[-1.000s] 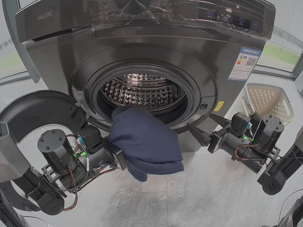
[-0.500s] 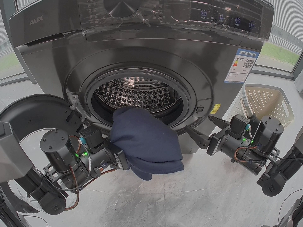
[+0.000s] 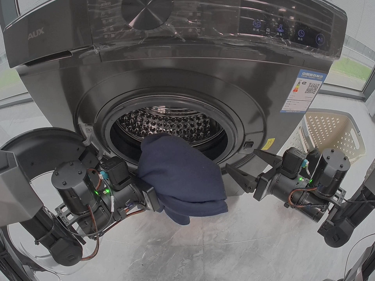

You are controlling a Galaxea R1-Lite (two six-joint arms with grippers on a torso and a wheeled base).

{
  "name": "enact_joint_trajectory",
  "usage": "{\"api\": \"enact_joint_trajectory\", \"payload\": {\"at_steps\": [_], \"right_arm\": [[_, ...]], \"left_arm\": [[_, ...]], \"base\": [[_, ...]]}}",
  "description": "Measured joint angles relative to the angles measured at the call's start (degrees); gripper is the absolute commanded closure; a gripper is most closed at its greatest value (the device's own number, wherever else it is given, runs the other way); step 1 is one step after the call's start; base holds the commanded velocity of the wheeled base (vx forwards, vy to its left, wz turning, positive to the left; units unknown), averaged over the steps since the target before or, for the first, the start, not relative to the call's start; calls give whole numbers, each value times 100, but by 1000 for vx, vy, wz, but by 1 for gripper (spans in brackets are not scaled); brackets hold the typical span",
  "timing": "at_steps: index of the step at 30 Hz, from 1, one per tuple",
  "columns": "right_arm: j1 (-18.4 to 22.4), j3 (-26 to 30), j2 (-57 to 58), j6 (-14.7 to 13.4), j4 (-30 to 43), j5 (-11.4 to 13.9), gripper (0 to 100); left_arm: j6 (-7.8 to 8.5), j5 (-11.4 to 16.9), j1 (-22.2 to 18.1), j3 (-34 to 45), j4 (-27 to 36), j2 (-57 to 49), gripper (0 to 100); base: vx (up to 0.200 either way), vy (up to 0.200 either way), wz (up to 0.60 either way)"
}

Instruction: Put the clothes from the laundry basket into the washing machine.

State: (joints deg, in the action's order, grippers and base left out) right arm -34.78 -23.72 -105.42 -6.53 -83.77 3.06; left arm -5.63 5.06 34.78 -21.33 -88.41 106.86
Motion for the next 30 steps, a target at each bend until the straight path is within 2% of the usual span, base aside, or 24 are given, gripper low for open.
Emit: {"api": "enact_joint_trajectory", "payload": {"at_steps": [12, 19, 23, 30], "right_arm": [[-279, 336, 24, 46, 2, 41, 0], [-455, 405, 93, 41, 5, 38, 0], [-477, 422, 123, 44, 0, 38, 0], [-507, 455, 157, 46, 0, 35, 0]], "left_arm": [[16, -13, 13, -13, 2, 16, 100], [118, -162, -9, -112, 5, 146, 100], [140, -263, -55, -416, 13, 457, 100], [148, -495, -256, -1421, 44, 1050, 100]], "base": [[0, 0, 0], [0, 0, 0], [0, 0, 0], [0, 0, 0]]}}
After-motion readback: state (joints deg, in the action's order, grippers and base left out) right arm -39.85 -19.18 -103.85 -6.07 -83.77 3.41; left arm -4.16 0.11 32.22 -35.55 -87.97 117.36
